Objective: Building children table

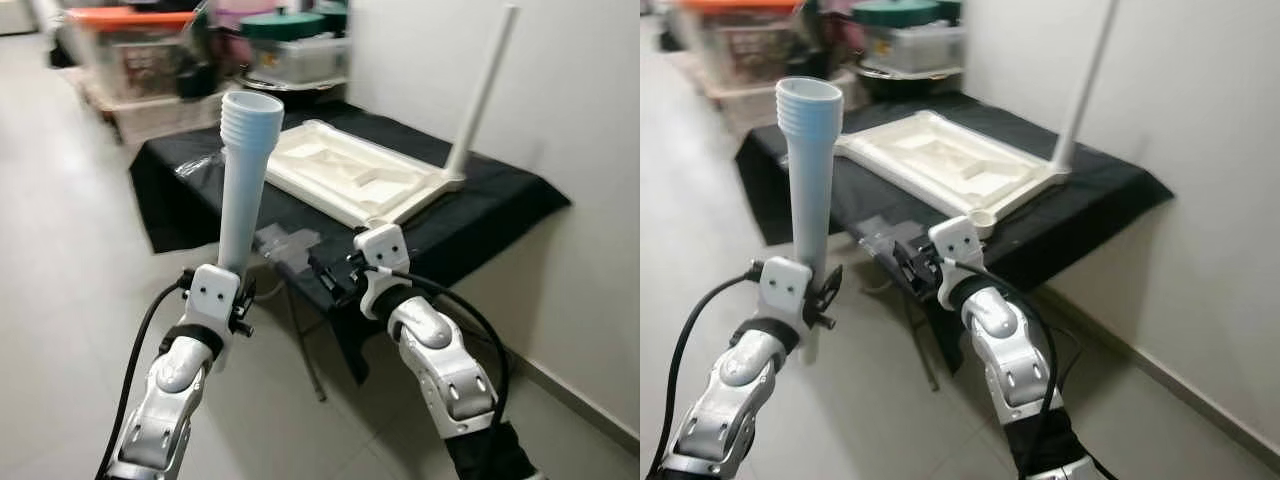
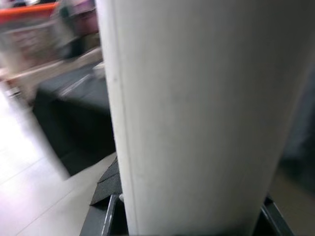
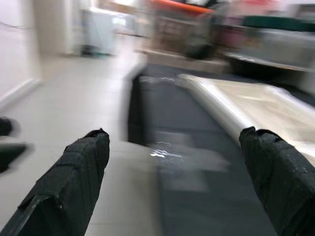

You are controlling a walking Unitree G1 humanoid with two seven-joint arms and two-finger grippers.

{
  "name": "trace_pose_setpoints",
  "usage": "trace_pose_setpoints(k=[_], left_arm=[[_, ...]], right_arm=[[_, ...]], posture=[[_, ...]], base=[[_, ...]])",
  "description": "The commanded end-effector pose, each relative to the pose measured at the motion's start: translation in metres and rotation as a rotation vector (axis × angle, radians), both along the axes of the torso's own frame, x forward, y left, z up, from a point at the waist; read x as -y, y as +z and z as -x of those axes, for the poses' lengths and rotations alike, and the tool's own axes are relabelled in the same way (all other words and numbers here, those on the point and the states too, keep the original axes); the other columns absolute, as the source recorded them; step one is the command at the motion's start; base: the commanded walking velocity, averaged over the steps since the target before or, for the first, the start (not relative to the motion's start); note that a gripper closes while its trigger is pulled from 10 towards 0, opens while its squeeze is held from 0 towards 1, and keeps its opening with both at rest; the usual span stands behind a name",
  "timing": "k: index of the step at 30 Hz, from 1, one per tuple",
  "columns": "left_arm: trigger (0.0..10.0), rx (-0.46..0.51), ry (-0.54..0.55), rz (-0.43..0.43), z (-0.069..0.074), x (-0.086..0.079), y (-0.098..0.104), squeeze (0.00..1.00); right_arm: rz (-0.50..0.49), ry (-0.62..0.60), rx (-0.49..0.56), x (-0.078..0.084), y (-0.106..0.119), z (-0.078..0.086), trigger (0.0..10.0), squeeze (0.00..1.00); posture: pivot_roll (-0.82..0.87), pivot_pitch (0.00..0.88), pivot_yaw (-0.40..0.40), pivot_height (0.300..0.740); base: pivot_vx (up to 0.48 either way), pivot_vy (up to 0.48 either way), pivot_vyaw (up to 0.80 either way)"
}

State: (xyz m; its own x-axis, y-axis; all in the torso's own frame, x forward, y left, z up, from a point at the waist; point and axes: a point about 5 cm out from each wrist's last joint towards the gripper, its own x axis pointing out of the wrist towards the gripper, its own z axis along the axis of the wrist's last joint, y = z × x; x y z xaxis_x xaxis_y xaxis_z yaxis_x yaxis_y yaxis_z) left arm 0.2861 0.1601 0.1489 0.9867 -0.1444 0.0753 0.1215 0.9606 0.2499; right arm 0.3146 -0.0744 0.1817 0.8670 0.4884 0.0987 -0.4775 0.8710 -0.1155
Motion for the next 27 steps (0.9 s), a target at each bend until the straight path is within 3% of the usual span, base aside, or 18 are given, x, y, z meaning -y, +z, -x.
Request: trace_pose_setpoints(k=[1,12,14,17,19,25,27], left_arm=[[10.0,0.005,-0.009,0.001,-0.001,0.004,0.002,0.00],[10.0,-0.003,-0.002,-0.007,-0.001,0.003,0.000,0.00],[10.0,-0.002,0.000,-0.006,-0.001,0.003,0.000,0.00],[10.0,0.004,0.009,0.006,-0.002,0.002,0.000,0.00],[10.0,0.002,0.006,0.003,-0.002,0.002,0.001,0.00],[10.0,-0.002,-0.002,0.003,-0.003,0.002,0.001,0.00],[10.0,-0.007,-0.050,-0.012,-0.002,0.005,0.000,0.00]], right_arm=[[0.003,0.002,0.005,0.002,0.001,0.000,10.0,0.00],[-0.116,0.034,-0.029,0.005,0.007,-0.001,10.0,0.00],[-0.148,0.040,-0.043,0.006,0.008,-0.001,10.0,0.00],[-0.268,0.101,-0.091,0.005,0.012,0.001,10.0,0.00],[-0.360,0.214,-0.133,0.000,0.016,0.006,10.0,0.00],[-0.441,0.294,-0.166,-0.002,0.021,0.010,10.0,0.00],[-0.488,0.384,-0.176,-0.004,0.027,0.017,10.0,0.00]], posture=[[-0.03,0.000,-0.081,0.740],[-0.03,0.000,-0.078,0.740],[-0.03,0.000,-0.078,0.740],[-0.03,0.000,-0.078,0.740],[-0.03,0.000,-0.079,0.740],[-0.03,0.000,-0.078,0.740],[-0.03,0.000,-0.077,0.740]], base=[[0.000,-0.472,0.80],[0.000,-0.472,0.80],[0.000,0.000,0.80],[0.000,0.000,0.80],[0.000,0.000,0.00],[0.000,0.000,0.00],[0.000,0.000,0.00]])
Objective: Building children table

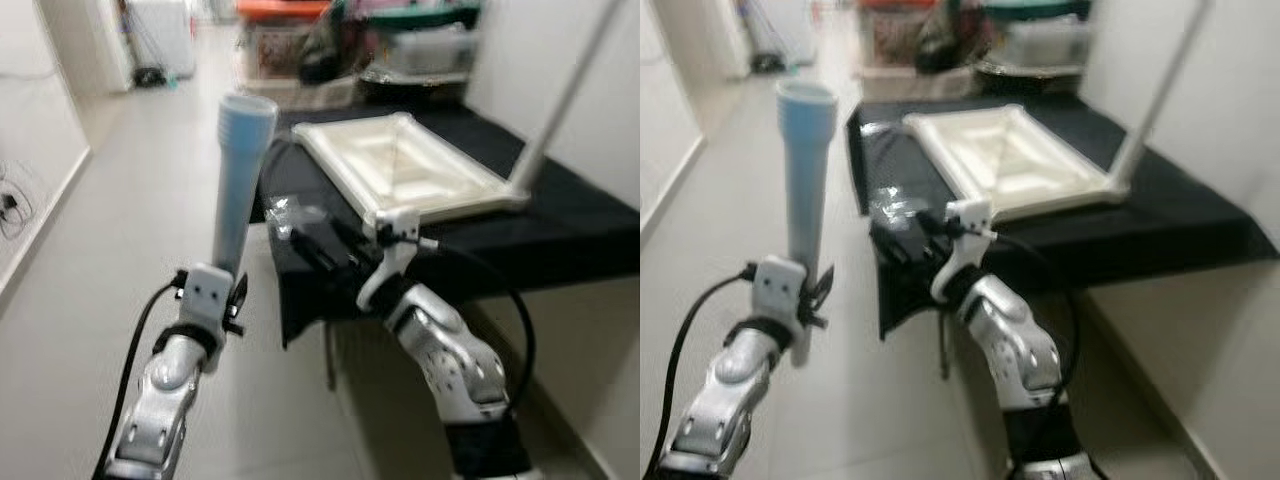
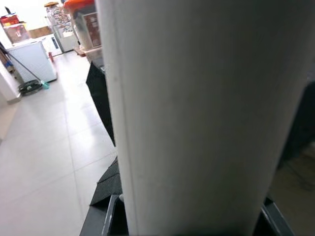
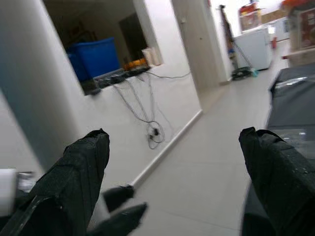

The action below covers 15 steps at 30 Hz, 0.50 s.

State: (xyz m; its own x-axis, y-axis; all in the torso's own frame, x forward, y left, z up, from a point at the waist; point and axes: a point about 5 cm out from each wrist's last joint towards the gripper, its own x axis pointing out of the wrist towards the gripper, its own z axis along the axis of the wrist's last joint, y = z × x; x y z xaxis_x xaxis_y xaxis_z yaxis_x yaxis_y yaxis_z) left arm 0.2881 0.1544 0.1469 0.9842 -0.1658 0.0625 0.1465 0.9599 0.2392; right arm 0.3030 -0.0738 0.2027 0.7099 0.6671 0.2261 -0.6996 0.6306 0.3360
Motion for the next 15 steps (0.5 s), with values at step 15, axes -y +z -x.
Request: trace_pose_setpoints(k=[15], left_arm=[[10.0,-0.048,-0.289,-0.075,0.007,0.025,-0.004,0.00]], right_arm=[[-0.067,0.289,0.057,-0.024,0.017,0.025,10.0,0.00]], posture=[[-0.02,0.000,-0.073,0.740]], base=[[0.000,0.000,0.00]])
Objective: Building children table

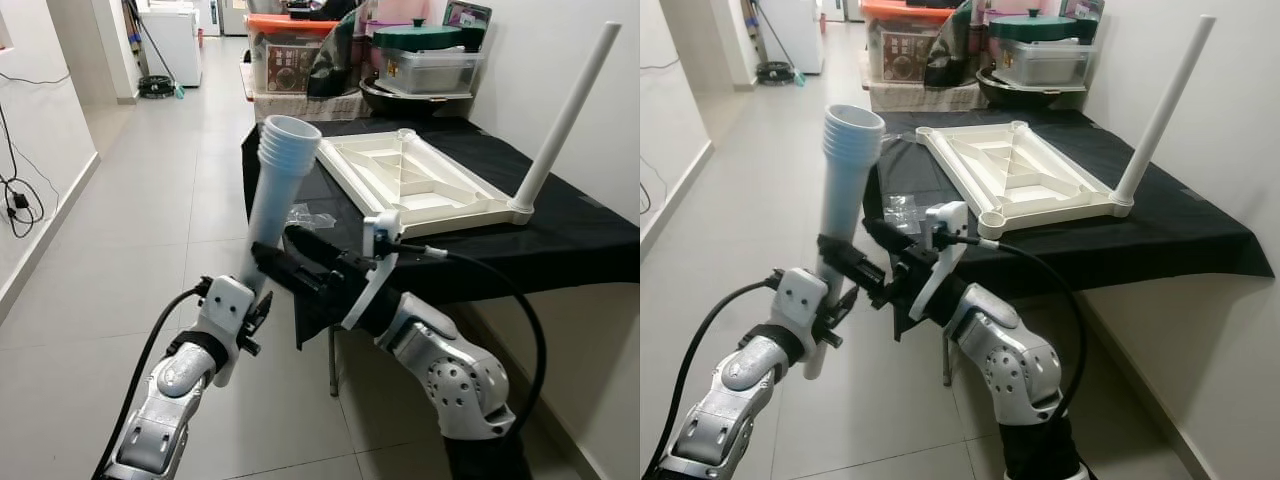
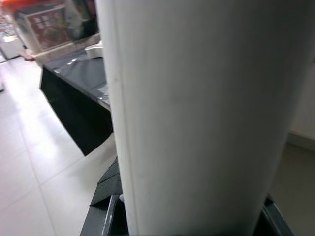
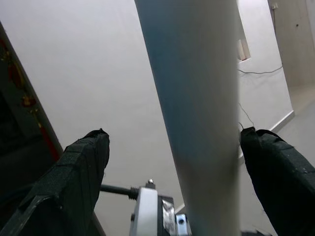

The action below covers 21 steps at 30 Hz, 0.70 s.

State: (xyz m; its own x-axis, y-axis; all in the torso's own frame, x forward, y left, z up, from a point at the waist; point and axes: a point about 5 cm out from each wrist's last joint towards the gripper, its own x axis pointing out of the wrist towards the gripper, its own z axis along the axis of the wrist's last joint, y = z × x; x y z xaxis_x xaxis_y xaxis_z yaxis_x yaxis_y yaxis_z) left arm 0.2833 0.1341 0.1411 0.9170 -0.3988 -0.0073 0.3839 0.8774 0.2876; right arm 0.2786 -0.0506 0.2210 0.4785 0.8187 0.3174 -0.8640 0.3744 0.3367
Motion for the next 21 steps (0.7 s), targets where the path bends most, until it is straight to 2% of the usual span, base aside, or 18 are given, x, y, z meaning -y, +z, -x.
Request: trace_pose_setpoints(k=[1,8,13,14,15,21], left_arm=[[10.0,-0.001,-0.088,-0.013,0.004,0.009,0.001,0.00],[10.0,-0.035,-0.245,-0.061,0.014,0.019,-0.003,0.00],[10.0,-0.046,-0.293,-0.079,0.017,0.021,-0.004,0.00],[10.0,-0.049,-0.301,-0.082,0.018,0.022,-0.005,0.00],[10.0,-0.050,-0.306,-0.084,0.018,0.022,-0.005,0.00],[10.0,-0.053,-0.320,-0.092,0.018,0.022,-0.005,0.00]], right_arm=[[0.023,-0.006,0.012,-0.003,-0.001,0.000,10.0,0.00],[0.019,-0.041,0.011,-0.007,0.002,-0.005,10.0,0.00],[-0.013,-0.114,-0.007,-0.005,0.005,-0.013,10.0,0.00],[-0.030,-0.142,-0.009,-0.003,0.006,-0.016,3.8,0.00],[-0.051,-0.162,-0.015,-0.001,0.007,-0.018,0.0,0.00],[-0.099,-0.164,-0.014,0.000,0.011,-0.018,0.0,0.00]], posture=[[-0.02,0.000,-0.074,0.740],[-0.02,0.000,-0.073,0.740],[-0.02,0.000,-0.073,0.740],[-0.02,0.000,-0.073,0.740],[-0.01,0.000,-0.072,0.740],[-0.02,0.000,-0.072,0.740]], base=[[0.000,0.000,0.00],[0.000,0.000,0.00],[0.000,0.000,0.00],[0.000,0.000,0.00],[0.000,0.000,0.00],[0.000,0.000,0.00]])
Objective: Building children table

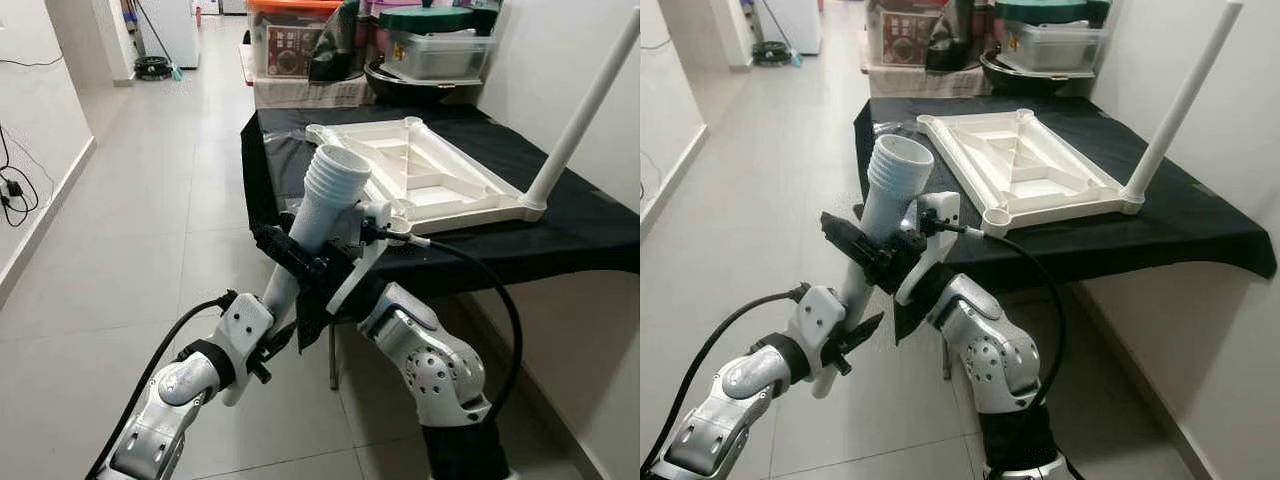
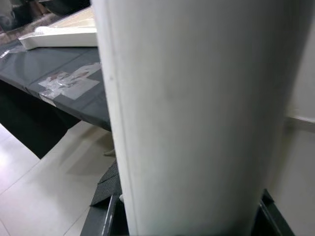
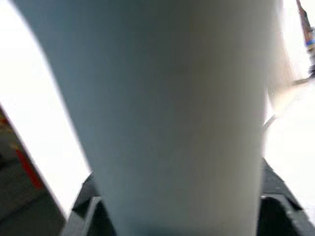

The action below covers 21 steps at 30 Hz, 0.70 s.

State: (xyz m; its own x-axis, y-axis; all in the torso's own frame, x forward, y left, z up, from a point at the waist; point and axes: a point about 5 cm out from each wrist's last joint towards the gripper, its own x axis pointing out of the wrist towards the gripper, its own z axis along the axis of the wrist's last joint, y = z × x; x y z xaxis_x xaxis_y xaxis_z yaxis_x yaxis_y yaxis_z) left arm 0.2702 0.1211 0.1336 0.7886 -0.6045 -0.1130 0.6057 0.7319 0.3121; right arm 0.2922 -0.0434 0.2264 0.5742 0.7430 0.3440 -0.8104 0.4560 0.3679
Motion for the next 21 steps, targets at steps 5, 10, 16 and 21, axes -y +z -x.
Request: trace_pose_setpoints(k=[5,10,16,21], left_arm=[[10.0,0.029,-0.064,-0.016,0.003,0.005,0.003,0.00],[10.0,0.051,-0.057,-0.009,0.002,-0.001,0.006,1.00],[10.0,0.110,0.018,0.062,-0.004,-0.012,0.020,1.00],[10.0,0.235,0.248,0.158,-0.011,-0.034,0.041,1.00]], right_arm=[[-0.057,-0.037,-0.005,0.006,0.003,-0.002,0.0,0.00],[-0.062,-0.039,-0.009,0.006,0.002,-0.002,0.0,0.00],[-0.078,-0.161,-0.038,0.016,0.001,-0.015,0.0,0.00],[-0.088,-0.349,-0.080,0.040,0.000,-0.037,0.0,0.00]], posture=[[-0.01,0.000,-0.072,0.740],[-0.01,0.000,-0.071,0.740],[-0.01,0.000,-0.073,0.740],[0.00,0.000,-0.087,0.740]], base=[[0.000,0.000,0.00],[0.000,0.000,0.00],[0.000,0.000,0.00],[0.000,0.000,0.00]])
